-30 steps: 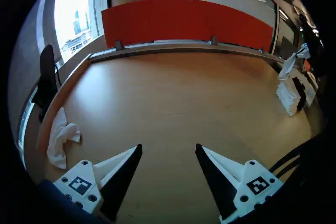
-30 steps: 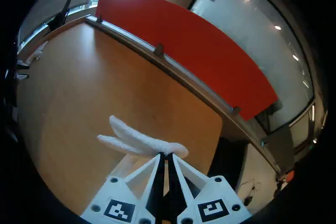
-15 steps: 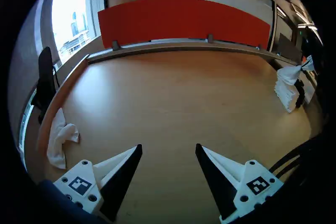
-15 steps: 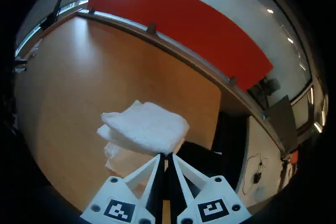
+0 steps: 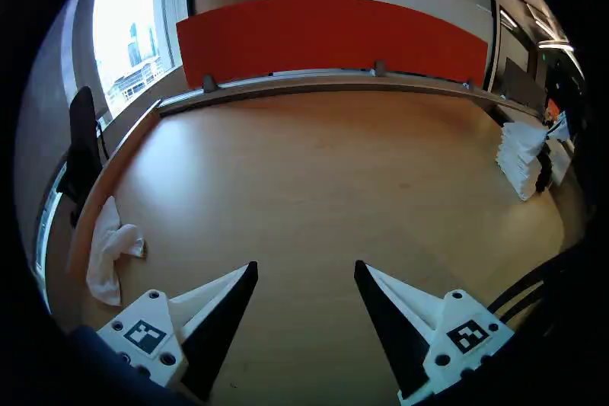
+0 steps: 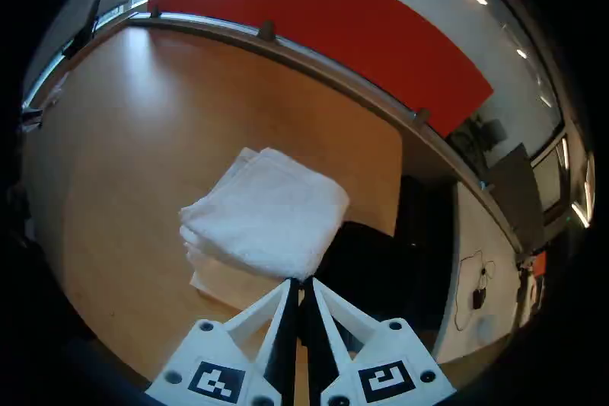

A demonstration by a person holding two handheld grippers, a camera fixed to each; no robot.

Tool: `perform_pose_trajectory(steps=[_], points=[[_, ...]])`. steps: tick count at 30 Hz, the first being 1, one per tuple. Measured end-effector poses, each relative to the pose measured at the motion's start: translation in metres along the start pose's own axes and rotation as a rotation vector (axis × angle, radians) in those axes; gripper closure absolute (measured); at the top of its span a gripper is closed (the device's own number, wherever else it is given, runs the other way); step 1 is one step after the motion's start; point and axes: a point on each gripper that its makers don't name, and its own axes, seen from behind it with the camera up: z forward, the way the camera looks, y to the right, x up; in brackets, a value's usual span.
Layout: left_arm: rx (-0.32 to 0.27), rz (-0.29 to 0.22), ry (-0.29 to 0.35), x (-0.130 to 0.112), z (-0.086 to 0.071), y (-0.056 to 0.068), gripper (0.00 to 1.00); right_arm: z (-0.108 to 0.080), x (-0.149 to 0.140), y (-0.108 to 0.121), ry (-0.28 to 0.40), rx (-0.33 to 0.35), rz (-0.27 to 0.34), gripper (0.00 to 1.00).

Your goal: Fold towel

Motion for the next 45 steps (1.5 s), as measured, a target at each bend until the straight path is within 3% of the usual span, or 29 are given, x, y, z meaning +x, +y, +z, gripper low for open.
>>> perform_pose_trajectory(steps=[12, 23, 27, 31, 35, 37, 45], points=[[0.018, -0.006, -0.008, -0.007, -0.005, -0.009, 0.06, 0.025, -0.032, 0.002, -0.075, -0.01, 0.067, 0.95], [0.023, -0.011, -0.007, -0.008, -0.005, -0.011, 0.06, 0.031, -0.038, 0.001, -0.091, -0.018, 0.075, 0.93], [0.022, -0.01, -0.005, -0.007, -0.005, -0.01, 0.06, 0.031, -0.041, 0.0, -0.097, -0.021, 0.075, 0.76], [0.022, -0.01, -0.005, -0.006, -0.005, -0.01, 0.06, 0.03, -0.044, 0.001, -0.102, -0.039, 0.074, 0.44], [0.02, -0.011, -0.004, -0.006, -0.004, -0.01, 0.06, 0.03, -0.047, 0.004, -0.107, -0.061, 0.073, 0.27], [0.019, -0.01, -0.004, -0.005, -0.004, -0.01, 0.06, 0.029, -0.048, 0.005, -0.108, -0.071, 0.074, 0.1], [0.015, -0.008, 0.001, -0.003, -0.003, -0.008, 0.06, 0.026, -0.044, 0.003, -0.096, -0.076, 0.087, 0.07]])
